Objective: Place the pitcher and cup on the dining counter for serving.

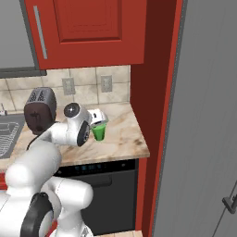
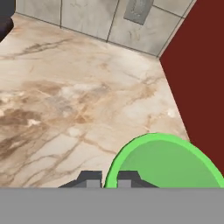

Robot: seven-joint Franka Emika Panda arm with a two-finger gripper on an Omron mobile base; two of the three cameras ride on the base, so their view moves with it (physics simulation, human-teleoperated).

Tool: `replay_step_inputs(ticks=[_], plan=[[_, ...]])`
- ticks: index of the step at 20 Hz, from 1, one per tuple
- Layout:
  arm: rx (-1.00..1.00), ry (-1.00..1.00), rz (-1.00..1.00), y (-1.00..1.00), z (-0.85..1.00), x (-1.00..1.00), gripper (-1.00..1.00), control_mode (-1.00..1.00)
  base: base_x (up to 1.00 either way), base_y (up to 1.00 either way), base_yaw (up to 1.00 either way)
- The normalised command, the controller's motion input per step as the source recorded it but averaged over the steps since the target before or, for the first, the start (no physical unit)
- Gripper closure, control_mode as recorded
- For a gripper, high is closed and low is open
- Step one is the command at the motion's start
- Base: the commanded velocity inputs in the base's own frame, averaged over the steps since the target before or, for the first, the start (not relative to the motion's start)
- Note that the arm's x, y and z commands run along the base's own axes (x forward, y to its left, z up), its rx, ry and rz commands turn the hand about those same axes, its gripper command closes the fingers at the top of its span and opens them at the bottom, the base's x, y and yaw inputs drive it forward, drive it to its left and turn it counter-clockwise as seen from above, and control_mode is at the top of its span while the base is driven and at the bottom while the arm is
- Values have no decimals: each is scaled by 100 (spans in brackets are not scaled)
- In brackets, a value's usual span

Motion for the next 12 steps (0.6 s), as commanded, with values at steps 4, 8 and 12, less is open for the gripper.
replay_step_inputs(ticks=[4, 8, 12], plan=[[2, -6, 8, -1, 86, -42, 100, -100, 0, 0, 0], [2, -7, 10, -1, 80, -57, 100, -100, 0, 0, 0], [0, -2, 9, 0, 60, -51, 100, -100, 0, 0, 0]])
